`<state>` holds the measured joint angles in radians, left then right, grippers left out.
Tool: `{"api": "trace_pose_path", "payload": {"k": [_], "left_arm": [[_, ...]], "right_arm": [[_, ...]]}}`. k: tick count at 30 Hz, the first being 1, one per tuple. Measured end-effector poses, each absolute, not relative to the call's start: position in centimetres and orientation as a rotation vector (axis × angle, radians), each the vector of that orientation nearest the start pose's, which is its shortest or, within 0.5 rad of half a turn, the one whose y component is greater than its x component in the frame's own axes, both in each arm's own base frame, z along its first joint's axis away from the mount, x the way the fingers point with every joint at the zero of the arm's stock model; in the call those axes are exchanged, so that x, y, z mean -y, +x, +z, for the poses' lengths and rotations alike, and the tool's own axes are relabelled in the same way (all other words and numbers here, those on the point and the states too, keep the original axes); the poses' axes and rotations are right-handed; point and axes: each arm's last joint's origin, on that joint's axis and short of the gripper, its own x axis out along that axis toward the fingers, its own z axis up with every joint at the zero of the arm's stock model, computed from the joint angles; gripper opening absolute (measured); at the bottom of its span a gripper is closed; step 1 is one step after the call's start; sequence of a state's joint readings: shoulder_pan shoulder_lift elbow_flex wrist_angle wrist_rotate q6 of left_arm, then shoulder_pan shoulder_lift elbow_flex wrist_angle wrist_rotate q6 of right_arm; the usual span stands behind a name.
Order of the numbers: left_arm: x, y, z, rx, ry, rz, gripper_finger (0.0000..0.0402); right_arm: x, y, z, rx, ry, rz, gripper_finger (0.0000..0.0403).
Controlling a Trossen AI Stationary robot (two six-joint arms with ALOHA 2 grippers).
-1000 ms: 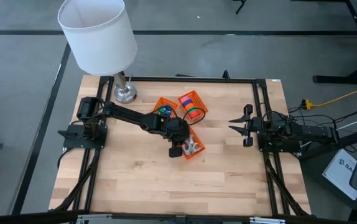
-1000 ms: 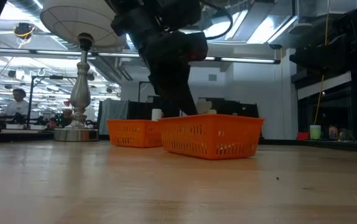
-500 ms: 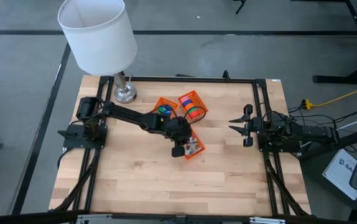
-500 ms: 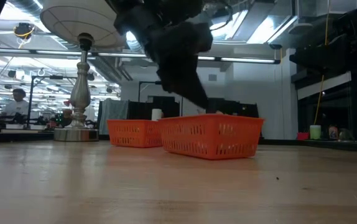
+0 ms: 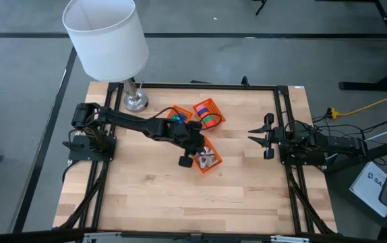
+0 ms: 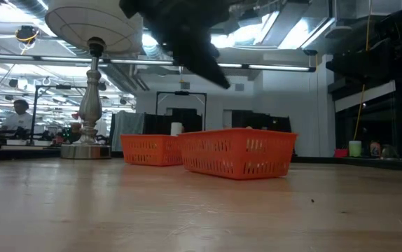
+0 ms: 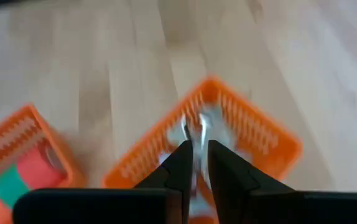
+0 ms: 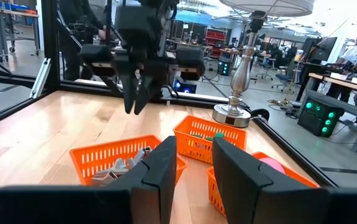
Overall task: Pick and place Stapler, Stapler remover, tape
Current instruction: Return to Home Position
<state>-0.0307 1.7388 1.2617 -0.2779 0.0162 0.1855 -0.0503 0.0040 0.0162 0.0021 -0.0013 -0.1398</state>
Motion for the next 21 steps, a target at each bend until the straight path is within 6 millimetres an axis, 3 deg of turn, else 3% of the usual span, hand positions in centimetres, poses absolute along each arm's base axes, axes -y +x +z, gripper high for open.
{"api": "trace_pose_path", "payload": {"k": [7,13,21], "left_arm": [[1.2,36.6,23.2,-0.894,0.263,-0.169,0.0028],[0.8,35.2,23.1,-0.894,0.292,-0.178,0.0006],[0.2,29.8,22.5,-0.765,0.229,-0.116,0.0007]], "right_arm": [[0.5,9.7,16.9,0.011,-0.140,-0.050,0.0108],[0.5,9.7,16.9,0.011,-0.140,-0.050,0.0108],[0.5,9.7,16.9,0.011,-0.140,-0.050,0.0108]]}}
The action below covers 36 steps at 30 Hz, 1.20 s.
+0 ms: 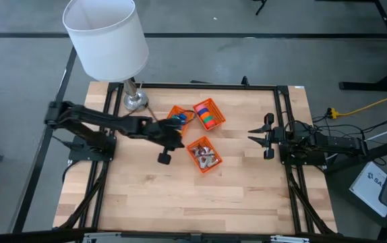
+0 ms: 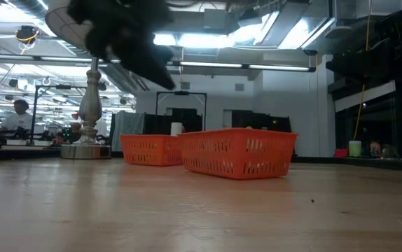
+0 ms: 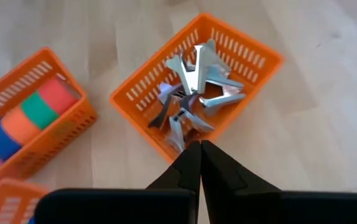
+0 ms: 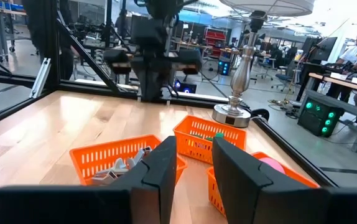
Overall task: Pick and place Stapler, Stapler remover, tape
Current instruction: Return to Home Position
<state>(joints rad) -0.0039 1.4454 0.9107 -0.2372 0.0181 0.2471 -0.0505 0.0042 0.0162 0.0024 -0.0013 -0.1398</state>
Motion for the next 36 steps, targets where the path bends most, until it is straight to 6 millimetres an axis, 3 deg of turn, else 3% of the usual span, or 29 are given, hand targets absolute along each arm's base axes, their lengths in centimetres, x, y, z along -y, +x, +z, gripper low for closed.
{"api": "trace_pose_path", "payload": {"k": [14,23,36], "left_arm": [[0.4,20.5,25.3,-0.474,0.192,-0.081,0.0008],[0.4,17.1,22.6,-0.263,0.108,-0.055,0.0003],[0.3,13.8,19.3,-0.075,-0.056,-0.036,0.0005]], "right_arm": [[0.5,9.7,16.9,0.011,-0.140,-0.050,0.0108],[0.5,9.7,16.9,0.011,-0.140,-0.050,0.0108],[0.5,9.7,16.9,0.011,-0.140,-0.050,0.0108]]}}
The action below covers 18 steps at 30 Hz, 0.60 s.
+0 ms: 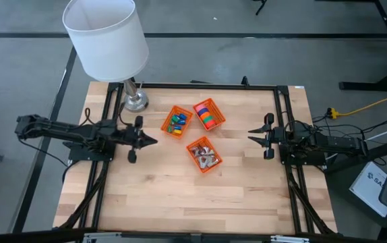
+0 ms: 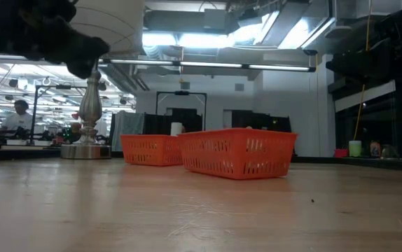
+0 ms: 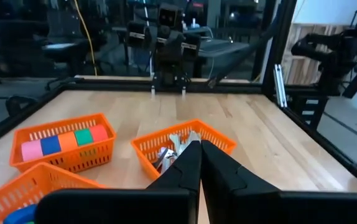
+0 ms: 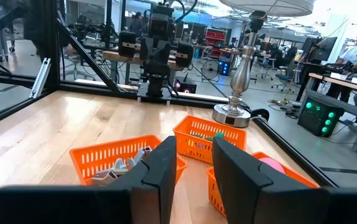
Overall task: Pick and place Stapler, Stapler remover, tape
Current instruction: Return to Home Position
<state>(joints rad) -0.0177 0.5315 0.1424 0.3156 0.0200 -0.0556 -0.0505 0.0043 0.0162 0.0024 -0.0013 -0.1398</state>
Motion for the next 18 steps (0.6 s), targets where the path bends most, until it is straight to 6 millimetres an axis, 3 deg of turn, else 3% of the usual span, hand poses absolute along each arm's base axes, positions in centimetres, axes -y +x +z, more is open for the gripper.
{"api": "trace_pose_path", "payload": {"k": [10,18], "left_arm": [[0.0,12.1,16.6,-0.028,-0.053,0.069,0.0005],[-0.2,11.7,16.5,-0.037,0.023,0.120,0.0003]], "right_arm": [[0.5,9.7,16.9,0.011,-0.140,-0.050,0.0108],[0.5,9.7,16.9,0.011,-0.140,-0.050,0.0108]]}}
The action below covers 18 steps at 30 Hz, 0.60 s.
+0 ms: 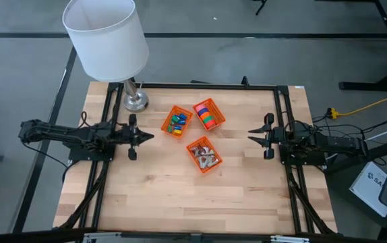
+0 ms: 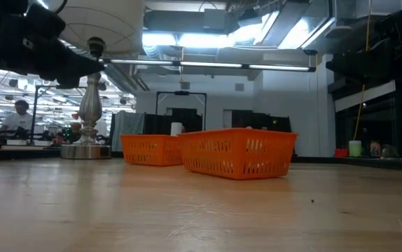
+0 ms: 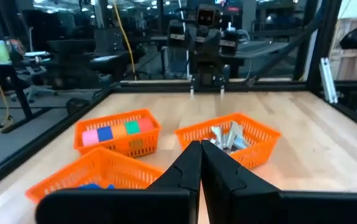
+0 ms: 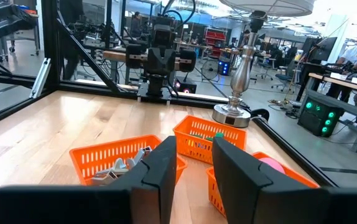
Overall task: Pick and place Stapler, Stapler remover, tape
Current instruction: Return to Home Position
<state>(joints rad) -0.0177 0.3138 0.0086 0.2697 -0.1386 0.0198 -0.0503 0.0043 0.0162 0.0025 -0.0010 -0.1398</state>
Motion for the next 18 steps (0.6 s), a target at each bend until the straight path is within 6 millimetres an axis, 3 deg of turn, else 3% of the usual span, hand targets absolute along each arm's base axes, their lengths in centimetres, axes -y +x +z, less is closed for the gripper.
{"api": "trace_pose_path", "payload": {"k": [8,18], "left_arm": [[-0.4,11.4,15.9,-0.106,0.028,0.191,0.0002],[0.1,10.6,15.6,-0.127,0.007,0.008,0.0002]], "right_arm": [[0.5,9.7,16.9,0.011,-0.140,-0.050,0.0108],[0.5,9.7,16.9,0.011,-0.140,-0.051,0.0108]]}}
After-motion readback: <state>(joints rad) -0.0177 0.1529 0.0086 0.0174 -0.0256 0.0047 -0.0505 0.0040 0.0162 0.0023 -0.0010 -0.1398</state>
